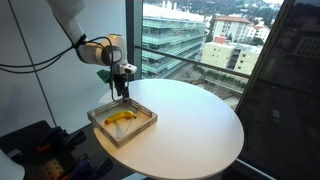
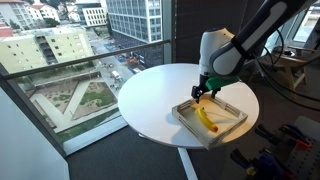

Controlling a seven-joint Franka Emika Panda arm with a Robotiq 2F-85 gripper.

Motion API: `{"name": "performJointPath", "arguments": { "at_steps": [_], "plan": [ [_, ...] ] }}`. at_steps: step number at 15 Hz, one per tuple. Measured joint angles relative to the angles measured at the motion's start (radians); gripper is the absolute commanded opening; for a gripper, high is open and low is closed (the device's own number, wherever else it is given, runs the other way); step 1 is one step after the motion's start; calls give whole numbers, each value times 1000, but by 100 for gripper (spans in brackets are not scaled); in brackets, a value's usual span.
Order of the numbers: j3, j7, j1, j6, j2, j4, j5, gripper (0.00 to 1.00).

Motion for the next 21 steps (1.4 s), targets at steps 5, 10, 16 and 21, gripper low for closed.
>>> {"name": "performJointPath", "arguments": {
  "at_steps": [5, 10, 16, 21],
  "plan": [
    [0, -3, -1, 47, 1, -27, 54, 100],
    [-10, -4, -2, 85, 1, -62, 78, 100],
    [-26, -4, -6, 120, 21, -81, 84, 100],
    [-27, -6, -4, 149, 52, -82, 85, 100]
  ]
}}
